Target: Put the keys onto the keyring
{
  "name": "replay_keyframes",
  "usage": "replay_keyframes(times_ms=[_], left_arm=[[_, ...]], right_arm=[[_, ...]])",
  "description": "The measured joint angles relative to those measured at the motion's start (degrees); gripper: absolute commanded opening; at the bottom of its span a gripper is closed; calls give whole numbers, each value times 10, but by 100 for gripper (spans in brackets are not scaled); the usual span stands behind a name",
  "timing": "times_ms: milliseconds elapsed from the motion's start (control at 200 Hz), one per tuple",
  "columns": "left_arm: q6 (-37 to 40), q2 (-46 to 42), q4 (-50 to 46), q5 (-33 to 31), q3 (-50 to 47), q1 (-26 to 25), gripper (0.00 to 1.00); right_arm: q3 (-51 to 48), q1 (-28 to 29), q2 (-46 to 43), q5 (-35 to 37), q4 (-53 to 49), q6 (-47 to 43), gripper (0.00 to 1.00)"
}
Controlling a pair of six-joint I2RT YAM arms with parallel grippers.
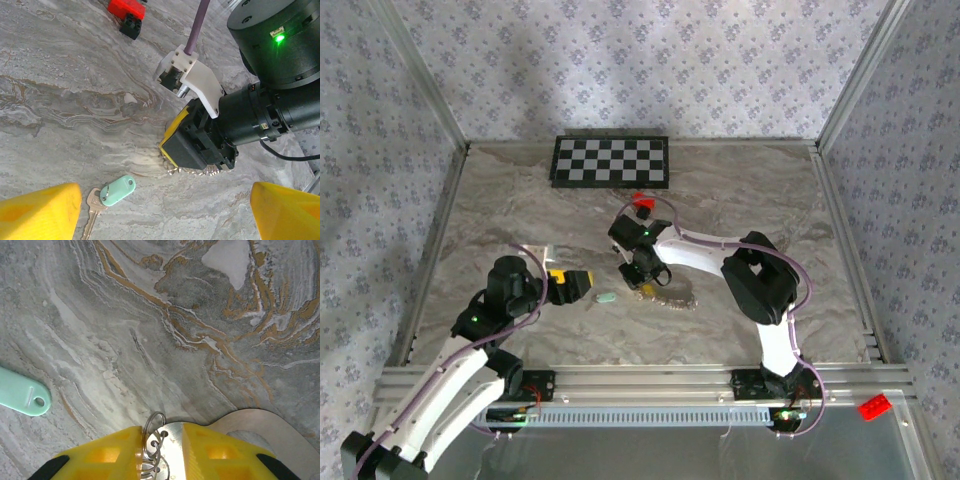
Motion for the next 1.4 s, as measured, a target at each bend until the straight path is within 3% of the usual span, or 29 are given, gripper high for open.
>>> replay_keyframes(times_ms=[690,1174,1404], left_arm=[[4,-30,-10,-7,0,0,85],[11,-30,-13,-12,0,0,73],[11,-27,0,-7,0,0,71]], right_arm=[[6,1,11,9,-11,-11,14],[6,2,10,19,-11,-19,0],[-29,4,-33,28,5,-31,0]])
